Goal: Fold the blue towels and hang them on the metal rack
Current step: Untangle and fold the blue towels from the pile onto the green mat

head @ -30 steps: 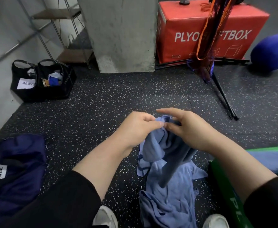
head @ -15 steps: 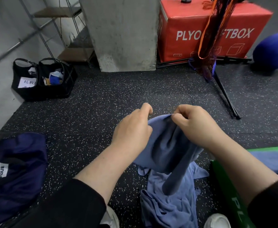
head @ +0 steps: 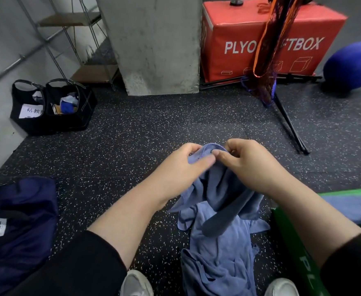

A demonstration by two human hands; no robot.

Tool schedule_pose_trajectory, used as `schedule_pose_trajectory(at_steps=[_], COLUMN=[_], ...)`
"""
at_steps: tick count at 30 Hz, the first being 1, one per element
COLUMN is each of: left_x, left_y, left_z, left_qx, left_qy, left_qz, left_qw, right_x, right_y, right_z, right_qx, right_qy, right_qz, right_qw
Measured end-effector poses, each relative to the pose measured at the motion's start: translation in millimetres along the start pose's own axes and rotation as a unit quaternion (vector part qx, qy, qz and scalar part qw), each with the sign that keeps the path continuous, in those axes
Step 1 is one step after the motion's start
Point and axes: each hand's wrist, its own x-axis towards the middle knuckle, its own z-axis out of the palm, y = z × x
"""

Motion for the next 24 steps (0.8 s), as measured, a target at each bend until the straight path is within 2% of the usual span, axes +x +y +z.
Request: schedule_pose_trajectory(at_steps=[2, 4, 9, 12, 15, 17, 22, 24], left_x=[-1.2, -0.2, 4.0, 3.7, 4.7, 6.7, 9.7, 8.9], left_y=[1.1, 2.4, -0.3, -0.9, -1.9, -5.2, -4.4, -4.0], left_z=[0.1, -1.6, -8.1, -12.6, -12.5, -10.0, -5.9, -4.4], left_qx=[0.072, 0.142, 0.101, 0.128, 0.138, 0.093, -0.008, 0.021], left_qy=[0.005, 0.05, 0.154, 0.214, 0.212, 0.194, 0.213, 0.194], left_qz=[0.017, 0.03, 0.085, 0.111, 0.122, 0.121, 0.14, 0.147], left_qw=[0.997, 0.988, 0.979, 0.962, 0.96, 0.969, 0.967, 0.97], right_x=[0.8, 1.3, 2.3, 3.0, 3.2, 2.0, -2.4, -2.8], right_y=[0.0, 0.6, 3.9, 4.4, 3.6, 3.5, -4.9, -7.8], right_z=[-1.1, -2.2, -3.7, -5.0, -6.7, -6.6, -9.2, -10.0], right_qx=[0.0, -0.002, 0.005, 0.007, 0.013, 0.04, 0.101, 0.12], right_qy=[0.001, 0.0, 0.006, 0.022, 0.018, 0.0, -0.052, -0.052], right_qz=[0.009, 0.015, 0.029, 0.038, 0.038, 0.034, 0.009, 0.003], right_qw=[1.0, 1.0, 1.0, 0.999, 0.999, 0.999, 0.993, 0.991])
